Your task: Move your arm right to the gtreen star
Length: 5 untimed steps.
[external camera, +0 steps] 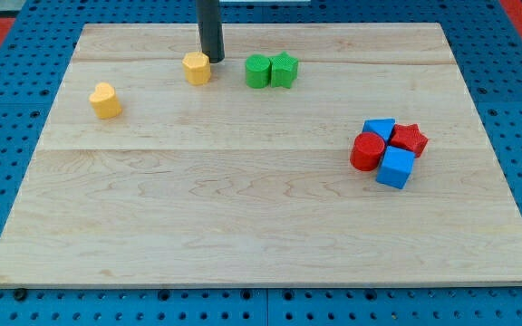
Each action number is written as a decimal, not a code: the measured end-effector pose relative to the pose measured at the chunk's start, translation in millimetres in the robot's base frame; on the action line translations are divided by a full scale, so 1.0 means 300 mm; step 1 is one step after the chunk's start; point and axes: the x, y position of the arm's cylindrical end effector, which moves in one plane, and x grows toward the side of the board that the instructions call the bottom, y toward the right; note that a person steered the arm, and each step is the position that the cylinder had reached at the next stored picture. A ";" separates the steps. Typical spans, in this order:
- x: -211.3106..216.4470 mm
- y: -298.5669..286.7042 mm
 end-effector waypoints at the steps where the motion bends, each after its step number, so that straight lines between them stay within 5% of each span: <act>1: 0.010 -0.022; 3: 0.232 -0.222; 4: 0.277 -0.112; 5: 0.300 0.270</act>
